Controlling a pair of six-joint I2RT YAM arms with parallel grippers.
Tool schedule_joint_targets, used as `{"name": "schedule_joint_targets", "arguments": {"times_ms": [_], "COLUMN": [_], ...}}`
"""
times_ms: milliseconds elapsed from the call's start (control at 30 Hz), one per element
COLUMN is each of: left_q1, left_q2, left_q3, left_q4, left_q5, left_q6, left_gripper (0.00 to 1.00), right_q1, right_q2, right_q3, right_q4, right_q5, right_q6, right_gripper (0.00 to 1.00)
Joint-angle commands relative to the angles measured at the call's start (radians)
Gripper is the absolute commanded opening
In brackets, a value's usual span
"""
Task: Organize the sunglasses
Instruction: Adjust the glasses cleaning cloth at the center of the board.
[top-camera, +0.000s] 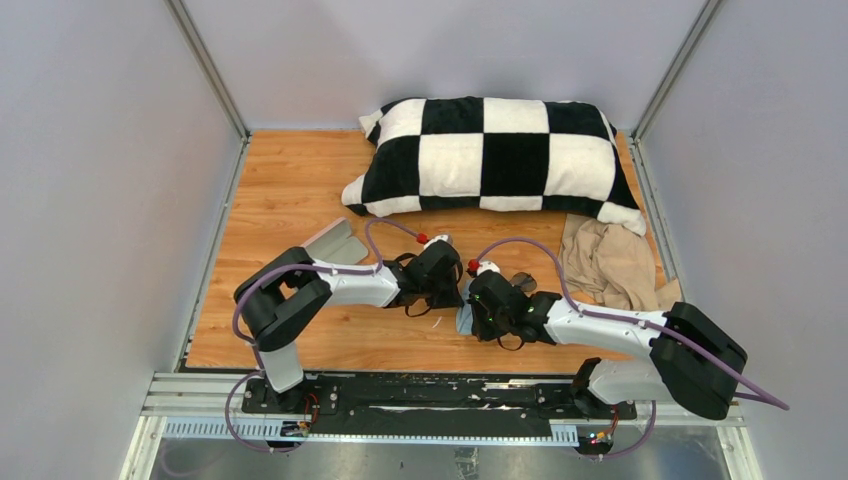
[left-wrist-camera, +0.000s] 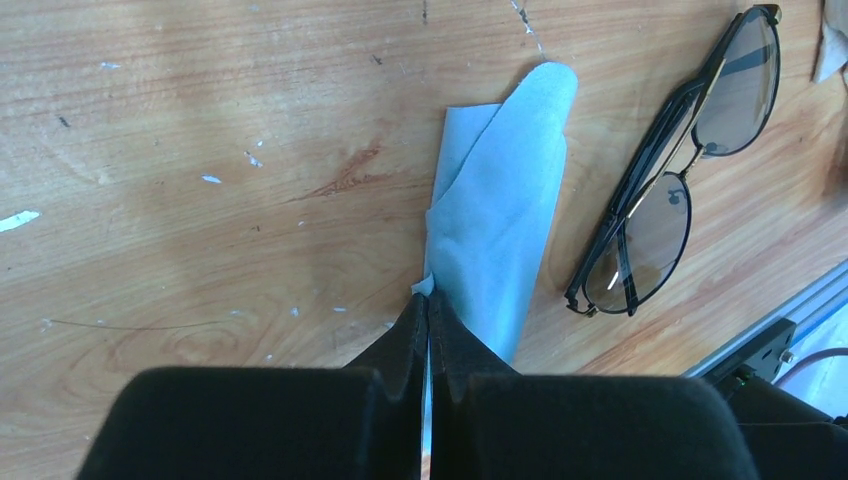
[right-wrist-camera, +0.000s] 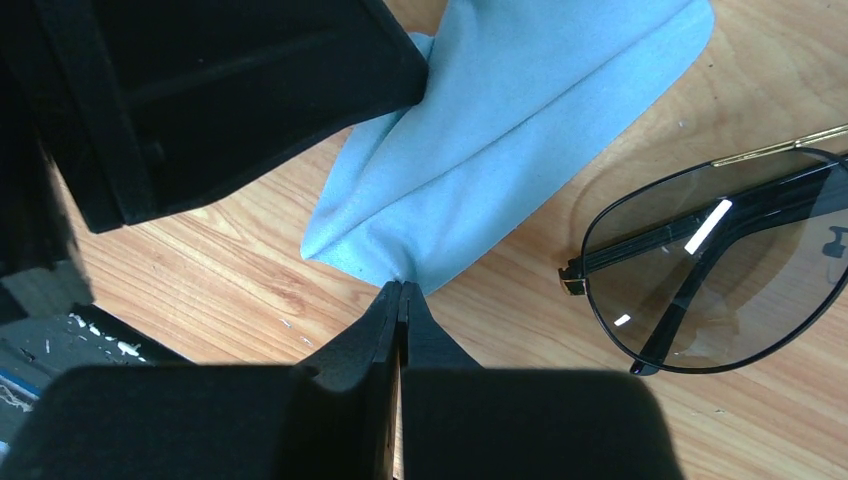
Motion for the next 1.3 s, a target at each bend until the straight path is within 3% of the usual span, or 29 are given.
{"name": "schedule_joint_targets", "arguments": {"times_ms": [0, 200, 400, 700, 967, 1100, 1267], "left_q1": [-0.010, 0.006, 0.019, 0.022, 0.022, 0.028, 0.140], "left_q2": [-0.008, -0.105, -0.181, -0.245, -0.498, -0.625, -0.619], "left_q3": [-0.051, -0.133, -0.154, -0.227, -0.333, -0.362, -0.177], "left_q4": [-0.098, -0.011, -0.100, -0.076, -0.153, -0.152, -0.238], "left_q5": [-0.076, -0.034, -0.091, -0.083, -0.193, -0.250, -0.244], "left_q6": [-0.006, -0.048, -0.043, -0.083, -0.114, -0.140, 0.002], "left_gripper": [0.00, 0.00, 0.00, 0.00, 0.00, 0.00, 0.00], "right_q1": [0.003, -0.046, -0.091, -0.091, -0.088, -0.075, -0.172], "right_q2": [-0.005, 0.001, -0.016, 0.056, 0.076, 0.090, 0.117], "right_q3": [-0.036, -0.074, -0.080, -0.023, 0.009, 0.149, 0.373], "right_q4": [-0.014, 0.014, 0.019, 0.050, 0.048, -0.033, -0.088], "right_q5": [-0.014, -0.011, -0.012, -0.023, -0.094, -0.070, 0.006], "right_q6": [0.028, 0.031, 0.028, 0.021, 0.025, -0.038, -0.172], "right_gripper": [0.00, 0.00, 0.00, 0.00, 0.00, 0.00, 0.00]}}
